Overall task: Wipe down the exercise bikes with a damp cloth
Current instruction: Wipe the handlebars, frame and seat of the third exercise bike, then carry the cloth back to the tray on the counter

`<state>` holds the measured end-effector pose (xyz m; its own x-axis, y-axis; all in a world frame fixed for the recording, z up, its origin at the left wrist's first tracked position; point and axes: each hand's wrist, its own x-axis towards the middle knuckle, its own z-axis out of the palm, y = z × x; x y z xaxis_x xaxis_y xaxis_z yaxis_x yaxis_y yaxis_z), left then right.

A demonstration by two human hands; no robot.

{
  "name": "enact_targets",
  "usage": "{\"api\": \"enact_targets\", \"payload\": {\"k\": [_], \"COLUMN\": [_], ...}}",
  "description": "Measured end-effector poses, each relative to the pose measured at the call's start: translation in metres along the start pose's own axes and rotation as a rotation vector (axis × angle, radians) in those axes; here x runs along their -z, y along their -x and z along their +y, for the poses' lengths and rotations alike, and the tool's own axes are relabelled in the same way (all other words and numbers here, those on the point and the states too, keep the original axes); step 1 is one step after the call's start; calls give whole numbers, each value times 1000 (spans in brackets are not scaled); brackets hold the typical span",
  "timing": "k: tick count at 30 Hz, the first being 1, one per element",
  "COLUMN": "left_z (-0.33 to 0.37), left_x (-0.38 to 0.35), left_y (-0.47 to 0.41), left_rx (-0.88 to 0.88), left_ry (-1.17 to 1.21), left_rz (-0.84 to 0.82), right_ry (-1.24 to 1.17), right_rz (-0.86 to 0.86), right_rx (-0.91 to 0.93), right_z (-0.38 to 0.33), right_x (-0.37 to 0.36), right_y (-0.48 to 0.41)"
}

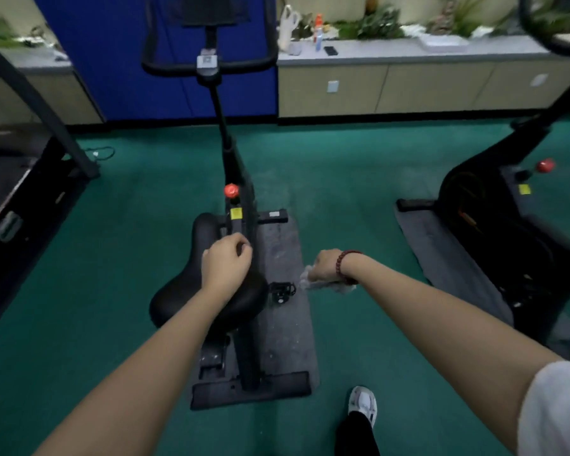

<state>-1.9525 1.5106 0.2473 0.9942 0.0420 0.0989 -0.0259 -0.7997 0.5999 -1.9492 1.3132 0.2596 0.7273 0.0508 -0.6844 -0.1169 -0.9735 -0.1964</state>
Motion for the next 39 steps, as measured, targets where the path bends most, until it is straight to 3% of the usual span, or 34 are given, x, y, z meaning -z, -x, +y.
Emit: {"api": "enact_targets", "payload": {"k": [6,10,12,19,29,39], "left_z": [98,163,193,272,309,362], "left_x": [-49,-90,-110,-169,-223,-292], "left_y": [-51,-92,-107,-158,-253,-461], "left_rx": [-180,-326,-367,-399,-360,-407], "left_ry": [26,-238,-355,-305,-266,-311], "left_rz": [-250,-770,-882,-717,-693,-729], "right_ry": [-224,-387,-422,-397,-393,-315], "right_rz": [280,491,566,611,574,519], "right_rx": [-41,-9,0,-4,28,-70], "right_z": [83,145,175,262,310,361], "right_x": [73,114,133,191,261,418], "right_y": [7,4,0,-29,-114,-256]}}
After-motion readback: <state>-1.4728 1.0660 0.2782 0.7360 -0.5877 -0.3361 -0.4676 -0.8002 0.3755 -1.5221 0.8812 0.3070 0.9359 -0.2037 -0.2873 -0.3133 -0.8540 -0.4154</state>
